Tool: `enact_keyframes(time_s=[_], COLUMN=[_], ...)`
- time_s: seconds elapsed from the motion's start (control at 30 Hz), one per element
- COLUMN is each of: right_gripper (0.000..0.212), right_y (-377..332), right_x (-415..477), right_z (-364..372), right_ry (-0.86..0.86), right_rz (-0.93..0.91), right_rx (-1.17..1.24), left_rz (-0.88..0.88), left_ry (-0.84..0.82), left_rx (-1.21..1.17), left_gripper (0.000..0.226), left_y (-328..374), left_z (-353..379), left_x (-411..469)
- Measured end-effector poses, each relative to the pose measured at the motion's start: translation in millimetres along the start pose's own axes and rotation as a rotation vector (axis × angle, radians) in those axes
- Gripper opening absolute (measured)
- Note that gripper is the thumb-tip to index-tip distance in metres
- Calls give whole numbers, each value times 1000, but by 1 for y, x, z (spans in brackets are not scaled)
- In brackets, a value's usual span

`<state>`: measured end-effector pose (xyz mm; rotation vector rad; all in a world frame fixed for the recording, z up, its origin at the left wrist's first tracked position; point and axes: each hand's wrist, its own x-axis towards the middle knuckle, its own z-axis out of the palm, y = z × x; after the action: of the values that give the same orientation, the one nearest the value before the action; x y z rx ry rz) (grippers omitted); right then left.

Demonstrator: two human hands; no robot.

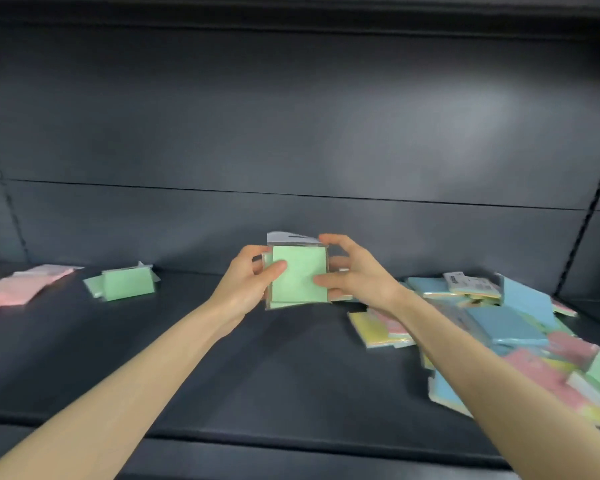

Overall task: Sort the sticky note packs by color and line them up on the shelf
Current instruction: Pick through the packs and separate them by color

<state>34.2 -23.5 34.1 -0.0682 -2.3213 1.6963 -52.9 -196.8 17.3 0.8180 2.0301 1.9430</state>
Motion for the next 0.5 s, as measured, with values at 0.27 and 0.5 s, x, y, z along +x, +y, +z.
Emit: enact_keyframes(time_s=[0.27,0.5], right_gripper=[59,28], right_y=[-22,-31], right_x=[18,33], right_z=[127,196], right_ry=[23,60], right_rz=[-26,-12], right_rx=[30,1], left_rz=[40,26], left_ry=[58,175], left_rx=[30,144], left_gripper=[15,13], left_y=[-11,-24], left_z=[-127,-204], left_x=[-26,-37])
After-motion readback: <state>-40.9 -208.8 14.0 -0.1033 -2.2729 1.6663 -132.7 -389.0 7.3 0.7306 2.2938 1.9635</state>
